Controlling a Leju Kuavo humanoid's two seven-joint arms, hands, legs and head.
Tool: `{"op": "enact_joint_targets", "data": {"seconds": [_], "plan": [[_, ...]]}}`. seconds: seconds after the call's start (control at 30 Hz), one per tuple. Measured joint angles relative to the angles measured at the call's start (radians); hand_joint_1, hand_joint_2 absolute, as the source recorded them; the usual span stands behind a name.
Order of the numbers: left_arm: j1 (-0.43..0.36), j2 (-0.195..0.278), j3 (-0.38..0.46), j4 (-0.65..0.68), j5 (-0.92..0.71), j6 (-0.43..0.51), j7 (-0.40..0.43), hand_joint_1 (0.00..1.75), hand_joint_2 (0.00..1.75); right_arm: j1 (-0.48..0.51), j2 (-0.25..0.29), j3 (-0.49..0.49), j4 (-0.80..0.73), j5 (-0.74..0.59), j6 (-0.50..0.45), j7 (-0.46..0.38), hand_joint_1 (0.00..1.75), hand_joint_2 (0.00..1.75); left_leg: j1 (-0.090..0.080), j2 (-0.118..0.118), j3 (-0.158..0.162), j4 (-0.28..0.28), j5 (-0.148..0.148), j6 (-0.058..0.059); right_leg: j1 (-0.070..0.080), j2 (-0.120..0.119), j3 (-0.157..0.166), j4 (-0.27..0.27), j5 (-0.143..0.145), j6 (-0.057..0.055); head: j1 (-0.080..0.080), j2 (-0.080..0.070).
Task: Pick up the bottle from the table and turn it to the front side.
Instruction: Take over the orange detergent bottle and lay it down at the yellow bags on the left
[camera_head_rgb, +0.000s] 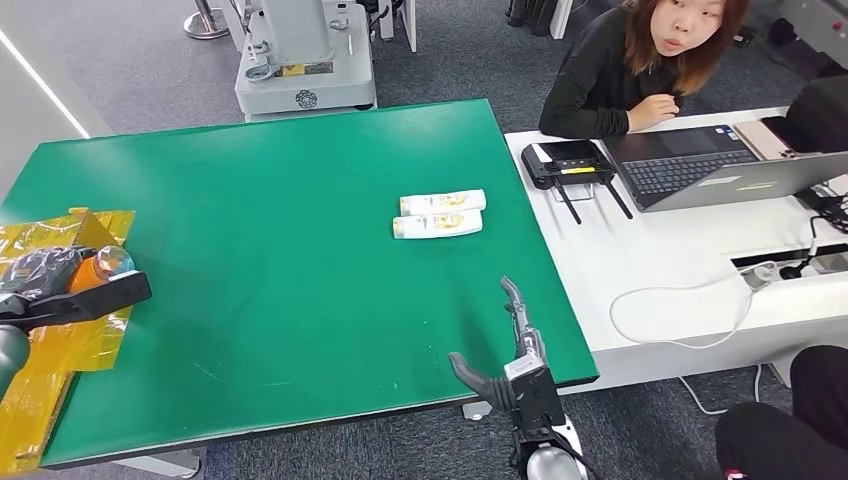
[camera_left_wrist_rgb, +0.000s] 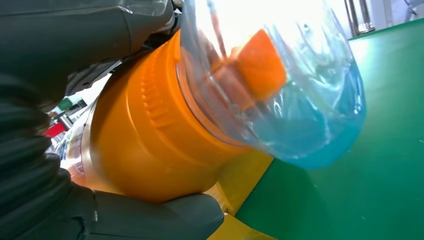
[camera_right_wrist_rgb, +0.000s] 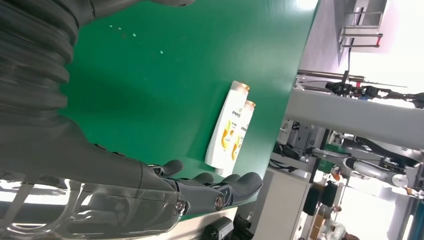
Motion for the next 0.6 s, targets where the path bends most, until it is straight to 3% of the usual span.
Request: {"op": "enact_joint_targets", "data": {"seconds": [0.4, 0.6], "plan": [[0.007, 0.029, 0.0, 0.0, 0.058, 0.005, -0.028, 1.75, 1.75, 0.012, -0.009, 0.002, -0.006, -0.004, 0.009, 0.002, 0.0, 1.75, 0.0, 0.001, 0.0, 0.0, 0.0, 0.0, 0.0, 0.001, -0.001, 0.0, 0.0, 0.0, 0.0, 0.0], [0.088, 0.082, 0.009, -0.007, 0.143, 0.084, -0.086, 1.75, 1.75, 0.028, -0.025, 0.013, -0.007, -0.022, -0.007, 0.0, 0.0, 1.75, 0.0, 0.006, 0.0, -0.001, -0.002, -0.003, 0.0, 0.008, -0.002, 0.0, -0.001, -0.001, 0.0, 0.0]]}}
